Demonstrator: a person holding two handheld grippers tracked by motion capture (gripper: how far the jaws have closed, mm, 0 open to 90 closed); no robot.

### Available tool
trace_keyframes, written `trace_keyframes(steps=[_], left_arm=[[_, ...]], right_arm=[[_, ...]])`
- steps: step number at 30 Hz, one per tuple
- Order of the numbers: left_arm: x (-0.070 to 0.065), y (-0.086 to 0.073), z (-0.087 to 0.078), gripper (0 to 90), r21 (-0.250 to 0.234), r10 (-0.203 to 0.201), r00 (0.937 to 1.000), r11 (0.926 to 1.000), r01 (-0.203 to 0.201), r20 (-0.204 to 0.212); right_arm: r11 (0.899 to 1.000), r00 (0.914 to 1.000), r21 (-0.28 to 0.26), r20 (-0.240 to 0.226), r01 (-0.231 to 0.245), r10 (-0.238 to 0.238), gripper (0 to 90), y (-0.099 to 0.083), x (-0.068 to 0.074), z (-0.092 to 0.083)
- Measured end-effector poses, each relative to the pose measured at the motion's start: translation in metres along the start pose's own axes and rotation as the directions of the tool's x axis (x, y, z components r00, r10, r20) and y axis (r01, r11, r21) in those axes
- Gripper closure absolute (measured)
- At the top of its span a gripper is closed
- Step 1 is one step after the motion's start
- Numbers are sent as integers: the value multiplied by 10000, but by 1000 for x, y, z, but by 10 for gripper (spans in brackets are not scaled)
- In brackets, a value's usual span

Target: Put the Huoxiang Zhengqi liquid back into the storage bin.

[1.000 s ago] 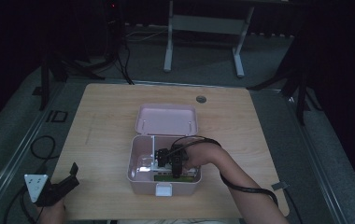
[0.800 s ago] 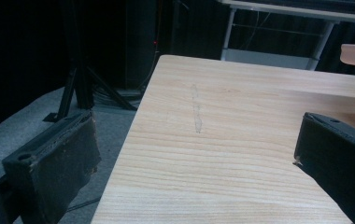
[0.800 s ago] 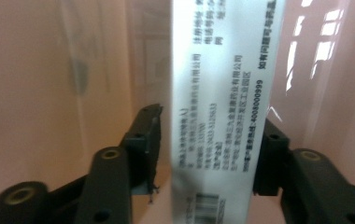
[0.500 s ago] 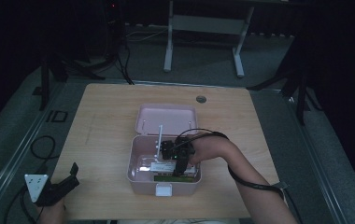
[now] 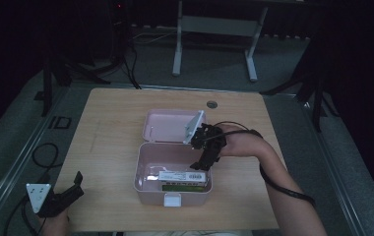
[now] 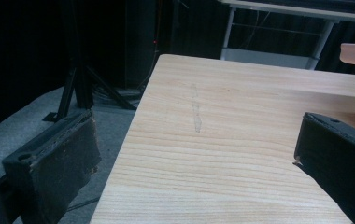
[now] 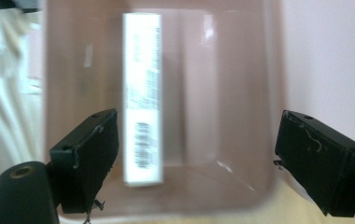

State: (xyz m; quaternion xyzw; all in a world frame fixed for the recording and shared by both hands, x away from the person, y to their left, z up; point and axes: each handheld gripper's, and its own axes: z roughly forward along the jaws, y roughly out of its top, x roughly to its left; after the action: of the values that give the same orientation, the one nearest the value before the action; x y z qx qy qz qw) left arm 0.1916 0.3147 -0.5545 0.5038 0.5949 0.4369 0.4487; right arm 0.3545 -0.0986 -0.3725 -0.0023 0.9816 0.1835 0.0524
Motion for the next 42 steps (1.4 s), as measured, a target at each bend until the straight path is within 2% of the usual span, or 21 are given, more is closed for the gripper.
trace_keyframes(steps=[5, 8, 11, 14, 20, 21, 22, 24, 27, 29, 32, 34, 35, 36, 37, 38, 40, 41, 42], left_arm=[[0, 0, 0, 2, -7, -15, 10000, 10000, 15, 5], [0, 0, 0, 2, -10, -2, 10000, 10000, 2, 16], [0, 0, 0, 2, -23, -27, 10000, 10000, 27, 11], [0, 0, 0, 2, -27, -12, 10000, 10000, 12, 6], [-1, 0, 0, 2, 5, 7, 10000, 10000, -7, -2], [-1, 0, 0, 2, 5, 7, 10000, 10000, -7, -2], [-1, 0, 0, 2, 1, 2, 10000, 10000, -2, -5], [-1, 0, 0, 2, -5, -15, 10000, 10000, 15, 1], [0, 0, 0, 2, 0, -9, 10000, 10000, 9, 6], [-1, 0, 0, 2, -1, -1, 10000, 10000, 1, 7], [0, 0, 0, 2, -6, -14, 10000, 10000, 14, 2], [-1, 0, 0, 2, -1, -5, 10000, 10000, 5, 0], [-1, 0, 0, 2, -1, -5, 10000, 10000, 5, 0], [-1, 0, 0, 2, 18, 11, 10000, 10000, -11, 2], [-1, 0, 1, 2, 10, 7, 10000, 10000, -7, 6], [-1, 0, 1, 2, 14, 8, 10000, 10000, -8, 8], [-1, 0, 1, 2, 12, 13, 10000, 10000, -13, 3], [-1, 0, 1, 2, 20, 6, 10000, 10000, -6, 5], [-1, 0, 1, 2, 3, -14, 10000, 10000, 14, 3]], right_arm=[[9965, 9939, -755, 1008, -365, 441, 134, -22, -12, -15], [9931, 9882, -1016, 1351, -586, 722, 133, -36, -18, -22], [9893, 9838, -1174, 1457, -872, 1040, 132, -52, -23, -27], [9839, 9758, -1320, 1667, -1202, 1416, 131, -70, -27, -29], [9710, 9609, -1392, 1717, -1945, 2172, 130, -103, -36, -20], [9710, 9609, -1392, 1717, -1945, 2172, 130, -103, -36, -20], [9674, 9543, -1277, 1793, -2186, 2392, 130, -114, -39, -13], [9602, 9452, -1377, 1889, -2432, 2664, 130, -127, -41, -5], [9370, 9243, -1871, 1928, -2949, 3294, 130, -146, -46, 5], [9196, 9049, -2212, 2100, -3248, 3701, 130, -159, -48, 11], [8872, 8690, -2746, 2344, -3708, 4357, 130, -178, -51, 22], [8595, 8415, -3187, 2444, -3996, 4819, 130, -191, -51, 29], [8595, 8415, -3187, 2444, -3996, 4819, 130, -191, -51, 29], [8350, 8161, -3581, 2558, -4179, 5182, 130, -204, -52, 36], [8213, 8058, -3684, 2472, -4356, 5382, 130, -210, -52, 39], [8126, 7973, -3744, 2455, -4466, 5513, 130, -216, -51, 43], [8046, 7775, -3797, 2694, -4566, 5683, 130, -226, -50, 49], [7966, 7682, -3846, 2705, -4664, 5803, 130, -231, -50, 51], [7865, 7541, -3944, 2780, -4752, 5951, 130, -236, -49, 54]])
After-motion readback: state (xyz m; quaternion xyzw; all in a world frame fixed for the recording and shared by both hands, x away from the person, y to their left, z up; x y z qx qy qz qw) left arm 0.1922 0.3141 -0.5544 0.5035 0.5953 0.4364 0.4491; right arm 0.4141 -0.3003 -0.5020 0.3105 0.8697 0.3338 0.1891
